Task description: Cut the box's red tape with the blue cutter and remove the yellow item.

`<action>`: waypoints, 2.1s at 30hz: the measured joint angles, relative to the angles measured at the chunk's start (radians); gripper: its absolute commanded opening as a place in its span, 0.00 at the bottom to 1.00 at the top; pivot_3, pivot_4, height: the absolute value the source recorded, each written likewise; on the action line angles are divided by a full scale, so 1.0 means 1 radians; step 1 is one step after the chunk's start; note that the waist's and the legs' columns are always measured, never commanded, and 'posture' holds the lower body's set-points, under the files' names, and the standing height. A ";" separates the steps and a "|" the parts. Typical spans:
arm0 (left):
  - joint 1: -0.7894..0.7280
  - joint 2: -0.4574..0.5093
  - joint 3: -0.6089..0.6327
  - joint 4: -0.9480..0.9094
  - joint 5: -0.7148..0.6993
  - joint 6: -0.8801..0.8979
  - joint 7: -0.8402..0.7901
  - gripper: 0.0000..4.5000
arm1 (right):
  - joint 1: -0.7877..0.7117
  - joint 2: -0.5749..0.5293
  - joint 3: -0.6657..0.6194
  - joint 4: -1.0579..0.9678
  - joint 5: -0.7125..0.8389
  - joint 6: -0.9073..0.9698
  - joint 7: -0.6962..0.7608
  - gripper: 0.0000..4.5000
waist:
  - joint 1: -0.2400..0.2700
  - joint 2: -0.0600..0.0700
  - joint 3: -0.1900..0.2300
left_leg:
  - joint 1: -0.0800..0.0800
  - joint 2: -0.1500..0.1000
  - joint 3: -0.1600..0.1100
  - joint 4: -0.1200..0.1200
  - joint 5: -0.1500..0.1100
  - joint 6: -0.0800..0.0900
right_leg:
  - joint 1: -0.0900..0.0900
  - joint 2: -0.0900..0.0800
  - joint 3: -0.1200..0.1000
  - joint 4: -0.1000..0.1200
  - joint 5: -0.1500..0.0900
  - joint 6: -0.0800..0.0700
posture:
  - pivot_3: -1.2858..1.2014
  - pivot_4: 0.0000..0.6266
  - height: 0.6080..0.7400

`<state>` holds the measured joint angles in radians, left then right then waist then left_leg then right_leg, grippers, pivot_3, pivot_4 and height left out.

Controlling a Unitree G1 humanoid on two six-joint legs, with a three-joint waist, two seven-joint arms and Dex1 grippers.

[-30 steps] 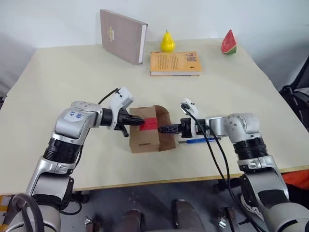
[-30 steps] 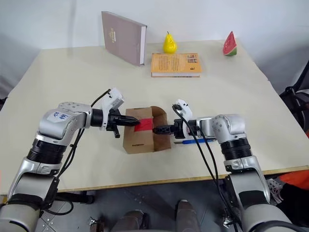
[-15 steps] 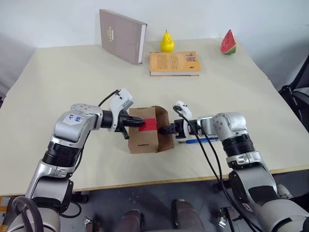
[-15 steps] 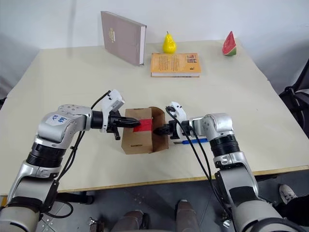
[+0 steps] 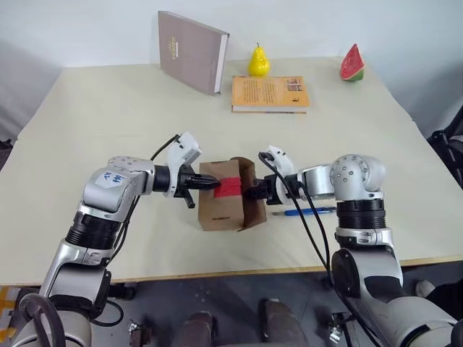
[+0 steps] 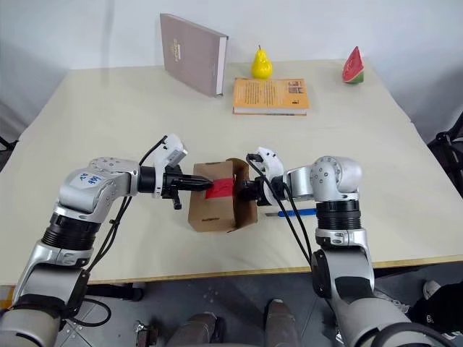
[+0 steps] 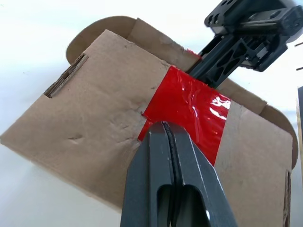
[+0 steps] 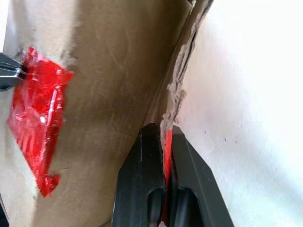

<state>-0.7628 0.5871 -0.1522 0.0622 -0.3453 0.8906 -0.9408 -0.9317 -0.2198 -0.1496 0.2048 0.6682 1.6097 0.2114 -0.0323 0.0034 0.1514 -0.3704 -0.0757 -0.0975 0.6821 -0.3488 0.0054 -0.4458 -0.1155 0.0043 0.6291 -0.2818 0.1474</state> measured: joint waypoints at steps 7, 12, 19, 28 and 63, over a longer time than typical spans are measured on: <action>-0.037 -0.040 0.026 0.091 0.004 -0.092 0.004 0.00 | -0.102 -0.083 -0.009 -0.046 0.274 0.000 -0.336 0.01 | 0.003 0.000 0.000 | 0.000 0.000 0.000 0.000 0.000 0.000 | 0.000 0.000 -0.001 0.000 0.000 0.000 | 0.52 0.24 1.00; -0.038 -0.064 0.048 0.143 0.002 -0.145 0.010 0.00 | -0.252 -0.161 0.017 -0.034 0.517 0.000 -0.589 0.01 | 0.002 0.002 0.002 | -0.001 0.001 0.000 -0.001 0.000 0.000 | -0.001 0.000 -0.002 -0.001 0.000 0.000 | 0.52 0.24 1.00; -0.052 -0.037 0.075 0.208 0.002 -0.197 -0.018 0.00 | -0.333 -0.121 0.118 -0.008 0.741 0.000 -0.956 0.01 | -0.012 0.003 0.003 | -0.002 0.001 0.000 -0.001 0.000 0.000 | -0.001 0.000 -0.001 -0.001 0.000 0.000 | 0.52 0.24 1.00; -0.232 -0.040 0.144 0.268 -0.044 -0.210 -0.078 0.00 | -0.254 -0.034 0.058 -0.033 0.875 -0.042 -1.160 0.01 | -0.004 0.002 0.002 | -0.001 -0.001 -0.002 -0.001 0.000 0.001 | 0.001 -0.001 -0.002 -0.001 0.000 0.000 | 0.52 0.24 1.00; 0.020 -0.007 -0.068 0.233 0.136 -0.244 -0.168 0.00 | -0.162 -0.259 0.099 0.150 0.746 -0.057 -0.985 0.01 | 0.010 0.001 0.003 | -0.006 -0.001 -0.006 0.001 0.000 0.003 | 0.000 -0.001 0.001 -0.002 0.000 0.000 | 0.52 0.24 1.00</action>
<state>-0.7424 0.5800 -0.2207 0.2951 -0.2091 0.6468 -1.1087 -1.0935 -0.4788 -0.0504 0.3548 1.4137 1.5527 -0.7740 -0.0224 0.0046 0.1544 -0.3759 -0.0766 -0.1034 0.6826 -0.3485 0.0079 -0.4461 -0.1170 0.0053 0.6269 -0.2815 0.1478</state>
